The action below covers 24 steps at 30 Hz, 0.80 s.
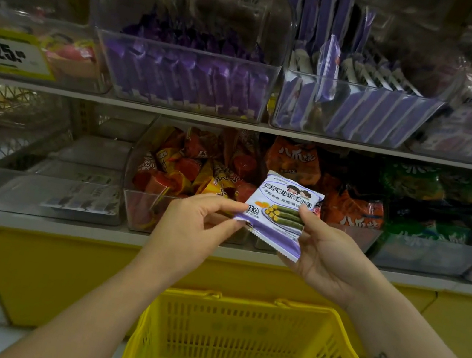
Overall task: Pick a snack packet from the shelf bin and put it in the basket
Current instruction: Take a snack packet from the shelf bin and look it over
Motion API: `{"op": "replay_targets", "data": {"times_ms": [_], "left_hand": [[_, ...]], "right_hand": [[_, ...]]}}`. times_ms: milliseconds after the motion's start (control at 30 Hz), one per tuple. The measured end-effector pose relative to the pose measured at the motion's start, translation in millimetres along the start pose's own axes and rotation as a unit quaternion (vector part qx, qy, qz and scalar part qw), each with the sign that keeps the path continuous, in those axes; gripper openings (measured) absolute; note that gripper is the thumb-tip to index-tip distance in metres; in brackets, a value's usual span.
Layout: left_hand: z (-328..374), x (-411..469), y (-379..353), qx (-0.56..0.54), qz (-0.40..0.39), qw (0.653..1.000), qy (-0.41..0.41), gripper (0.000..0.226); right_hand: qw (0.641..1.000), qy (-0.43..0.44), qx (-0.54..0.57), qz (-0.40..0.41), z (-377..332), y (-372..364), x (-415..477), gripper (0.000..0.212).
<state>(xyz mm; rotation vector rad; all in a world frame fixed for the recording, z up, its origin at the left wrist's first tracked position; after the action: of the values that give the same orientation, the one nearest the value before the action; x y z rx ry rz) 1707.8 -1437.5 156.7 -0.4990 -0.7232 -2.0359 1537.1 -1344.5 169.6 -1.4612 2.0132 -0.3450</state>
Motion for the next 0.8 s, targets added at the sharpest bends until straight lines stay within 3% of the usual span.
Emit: {"op": "replay_targets", "data": {"times_ms": [300, 433, 567, 700, 800], "left_hand": [[1.7, 0.1, 1.9, 0.067, 0.011, 0.997, -0.044, 0.011], [2.0, -8.8, 0.5, 0.036, -0.018, 0.997, -0.058, 0.026], [-0.6, -22.1, -2.5, 0.076, 0.022, 0.992, -0.095, 0.019], [-10.4, -43.6, -5.5, 0.037, 0.031, 0.999, -0.006, 0.037], [-22.3, -62.0, -12.2, 0.019, 0.029, 0.998, 0.057, 0.034]], "right_hand": [[0.997, 0.016, -0.068, 0.029, 2.3, -1.7, -6.9, 0.035], [0.997, 0.018, -0.068, 0.026, 3.9, -1.8, -10.7, 0.04], [0.996, 0.012, -0.089, 0.018, 12.2, -2.8, -14.0, 0.044], [0.991, 0.008, -0.128, 0.024, 29.1, 4.0, -13.2, 0.039], [0.99, -0.015, -0.141, 0.027, 46.0, 13.0, -12.6, 0.038]]}}
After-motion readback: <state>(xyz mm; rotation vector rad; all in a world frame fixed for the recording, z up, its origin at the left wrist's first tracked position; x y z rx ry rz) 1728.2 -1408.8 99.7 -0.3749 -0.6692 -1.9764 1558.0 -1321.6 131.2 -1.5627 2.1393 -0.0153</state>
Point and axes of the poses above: each hand's wrist, its own x-axis towards the middle knuckle, its own y-axis out of the back of the hand, z = x × y, the point moved 1 cm from there along x, towards the middle knuckle, and after that the axes turned 8 degrees about -y, right-handed, at the moved point
